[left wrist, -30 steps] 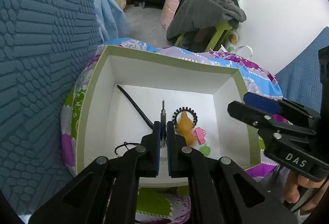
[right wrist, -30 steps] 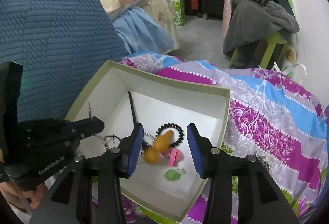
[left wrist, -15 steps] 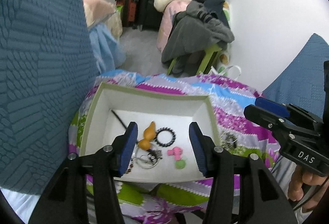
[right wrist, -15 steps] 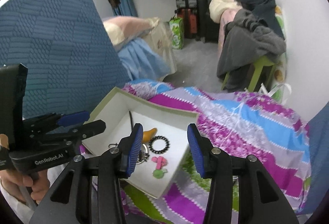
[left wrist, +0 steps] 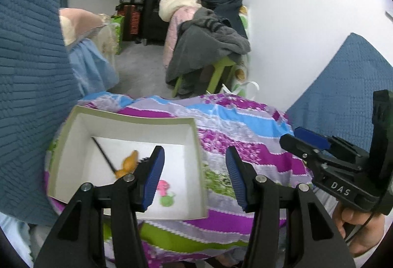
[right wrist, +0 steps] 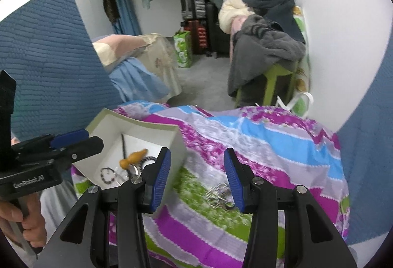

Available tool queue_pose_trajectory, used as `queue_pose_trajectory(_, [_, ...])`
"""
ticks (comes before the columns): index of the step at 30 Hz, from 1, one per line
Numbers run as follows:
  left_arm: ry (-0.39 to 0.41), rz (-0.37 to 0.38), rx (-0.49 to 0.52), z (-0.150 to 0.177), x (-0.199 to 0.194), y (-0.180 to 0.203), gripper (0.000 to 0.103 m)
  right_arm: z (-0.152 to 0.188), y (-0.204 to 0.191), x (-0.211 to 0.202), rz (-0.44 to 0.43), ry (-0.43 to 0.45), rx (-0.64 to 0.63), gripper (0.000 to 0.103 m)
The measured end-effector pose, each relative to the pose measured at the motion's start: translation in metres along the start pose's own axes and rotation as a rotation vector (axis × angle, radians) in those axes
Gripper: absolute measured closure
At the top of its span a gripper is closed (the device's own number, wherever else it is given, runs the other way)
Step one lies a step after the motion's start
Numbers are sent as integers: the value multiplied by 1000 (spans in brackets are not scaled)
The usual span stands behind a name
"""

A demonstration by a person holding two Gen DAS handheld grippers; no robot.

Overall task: Organize jewelry
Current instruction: 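Move both open tools back to the patterned bangle on the cloth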

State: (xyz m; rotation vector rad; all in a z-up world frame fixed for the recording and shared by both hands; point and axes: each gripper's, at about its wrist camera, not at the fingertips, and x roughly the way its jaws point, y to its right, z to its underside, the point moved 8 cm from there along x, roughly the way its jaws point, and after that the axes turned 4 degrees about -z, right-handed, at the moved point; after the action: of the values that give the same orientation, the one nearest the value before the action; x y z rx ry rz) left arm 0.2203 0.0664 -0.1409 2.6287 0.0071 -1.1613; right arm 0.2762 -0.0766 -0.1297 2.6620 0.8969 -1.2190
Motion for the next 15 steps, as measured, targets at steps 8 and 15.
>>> queue_pose_trajectory(8, [-20,44,21,12,18,35,51,24,33,1,15,-4,41,60])
queue_pose_trajectory(15, [-87,102,38,34,47,63,65,55,64,17,20,-46,110,60])
